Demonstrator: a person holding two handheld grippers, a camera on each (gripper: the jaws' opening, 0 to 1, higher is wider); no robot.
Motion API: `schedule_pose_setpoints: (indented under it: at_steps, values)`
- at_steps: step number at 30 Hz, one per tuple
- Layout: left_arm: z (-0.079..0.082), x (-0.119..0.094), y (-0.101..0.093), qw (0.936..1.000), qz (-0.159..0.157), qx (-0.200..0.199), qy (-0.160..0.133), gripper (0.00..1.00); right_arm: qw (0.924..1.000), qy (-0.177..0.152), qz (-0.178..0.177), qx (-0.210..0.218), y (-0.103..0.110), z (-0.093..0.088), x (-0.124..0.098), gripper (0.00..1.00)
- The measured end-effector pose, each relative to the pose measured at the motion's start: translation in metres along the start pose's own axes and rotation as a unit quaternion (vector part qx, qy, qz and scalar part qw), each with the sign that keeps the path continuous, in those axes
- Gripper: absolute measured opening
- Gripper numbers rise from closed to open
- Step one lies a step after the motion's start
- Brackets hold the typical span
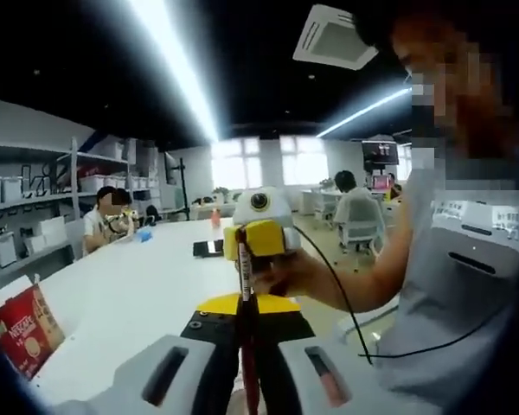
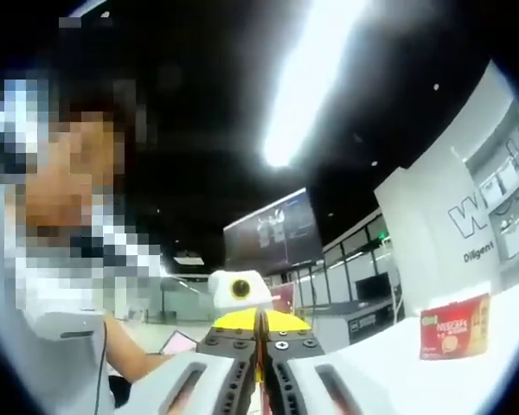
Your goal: Tear open the coffee pouch, take out the coffee, and pour the coffee from the pouch into the cup
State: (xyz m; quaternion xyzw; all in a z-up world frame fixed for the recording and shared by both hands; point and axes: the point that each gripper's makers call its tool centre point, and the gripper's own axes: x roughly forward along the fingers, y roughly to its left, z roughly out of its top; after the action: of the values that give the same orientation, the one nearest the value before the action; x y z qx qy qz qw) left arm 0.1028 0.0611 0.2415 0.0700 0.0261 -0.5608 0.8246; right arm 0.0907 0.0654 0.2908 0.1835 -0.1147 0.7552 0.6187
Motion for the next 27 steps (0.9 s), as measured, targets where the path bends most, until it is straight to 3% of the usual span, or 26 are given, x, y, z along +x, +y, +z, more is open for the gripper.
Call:
schedule_pose_setpoints:
  at_steps: [5,13,16,27]
  values:
    - [0.0021,-0.0026,0.0013,1.0000,-0.001,-0.004,-0.004,0.05,1.0000,-0.003,0.007,-0.004,-0.0005,-0.0034,-0.0024,0.15]
    - [-0.0031,0.0004,0.0022,0.9999,-0.004,-0.015,-0.003,0.05,0.9998,-0.019,0.008,0.005,-0.0018,-0.0038,-0.0007,0.11]
    - [-0.0035,0.0013,0.0013,0.9998,-0.006,-0.017,-0.004,0.05,0.9998,-0.015,0.009,0.004,-0.0026,-0.0069,0.0020,0.06]
    - [-0.0028,0.0015,0.0004,0.9993,-0.012,-0.034,-0.006,0.08,0.9993,-0.010,0.008,0.035,-0.0052,-0.0062,0.0019,0.02]
